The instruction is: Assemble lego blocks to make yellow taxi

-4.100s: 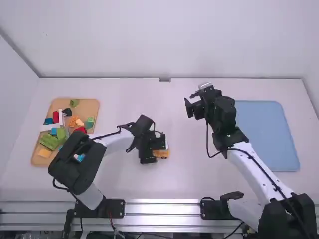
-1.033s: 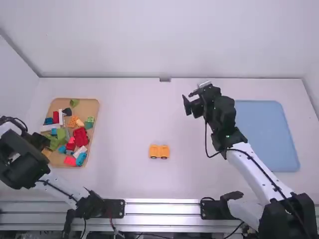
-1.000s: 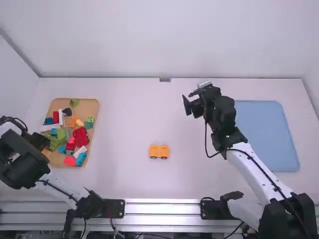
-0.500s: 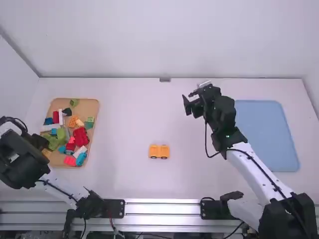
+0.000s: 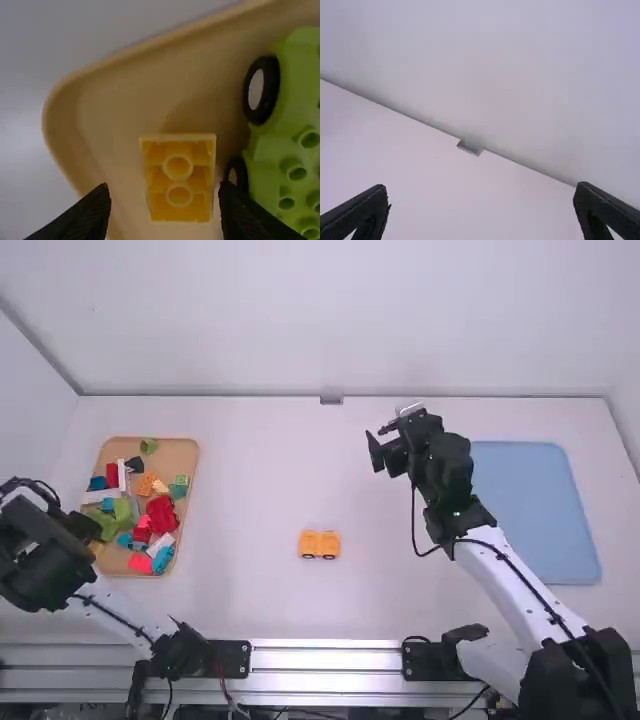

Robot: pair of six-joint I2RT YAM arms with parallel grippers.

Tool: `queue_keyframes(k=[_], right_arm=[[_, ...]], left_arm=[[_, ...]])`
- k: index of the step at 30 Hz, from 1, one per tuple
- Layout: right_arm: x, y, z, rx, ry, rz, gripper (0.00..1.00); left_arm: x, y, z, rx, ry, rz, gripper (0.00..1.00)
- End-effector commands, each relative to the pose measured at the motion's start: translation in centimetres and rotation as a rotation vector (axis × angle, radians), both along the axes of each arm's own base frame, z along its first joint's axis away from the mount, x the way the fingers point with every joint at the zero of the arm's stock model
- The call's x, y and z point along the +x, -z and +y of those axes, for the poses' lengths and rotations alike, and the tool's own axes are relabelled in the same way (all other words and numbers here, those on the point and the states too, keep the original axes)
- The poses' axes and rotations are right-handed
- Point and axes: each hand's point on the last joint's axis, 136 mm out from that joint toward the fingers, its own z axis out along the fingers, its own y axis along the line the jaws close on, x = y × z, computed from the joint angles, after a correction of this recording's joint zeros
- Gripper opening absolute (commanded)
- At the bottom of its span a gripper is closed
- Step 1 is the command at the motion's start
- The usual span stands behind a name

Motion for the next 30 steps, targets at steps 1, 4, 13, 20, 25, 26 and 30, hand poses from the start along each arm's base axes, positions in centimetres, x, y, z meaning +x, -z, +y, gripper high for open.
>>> queue_keyframes(k=[1,4,13,20,25,26,30], right_arm=[[0.5,-1.7,0.0,0.015,0.005,-0.034,0.98],[0.5,-1.7,0.0,0.014,0.004,-0.034,0.99],[0.6,-2.2,0.0,0.02,0.004,-0.054,0.99],[0.6,-2.2,0.0,0.02,0.004,-0.052,0.99],[0.6,-2.2,0.0,0.02,0.004,-0.052,0.99],[0.6,-2.2,0.0,0.02,0.004,-0.052,0.98],[0.6,-2.2,0.0,0.02,0.004,-0.052,0.99]], left_arm=[[-0.2,0.5,0.1,0.007,0.011,0.011,0.59],[-0.4,1.2,0.0,0.013,0.011,0.007,0.6],[-0.1,1.9,-0.6,-0.004,0.014,-0.018,0.58],[0.2,1.9,-0.2,0.01,0.015,-0.034,0.46],[0.1,2.0,-0.4,0.007,0.014,-0.032,0.43],[0.1,2.0,-0.4,0.006,0.014,-0.031,0.43],[0.0,2.3,-0.5,0.004,0.014,-0.032,0.48]])
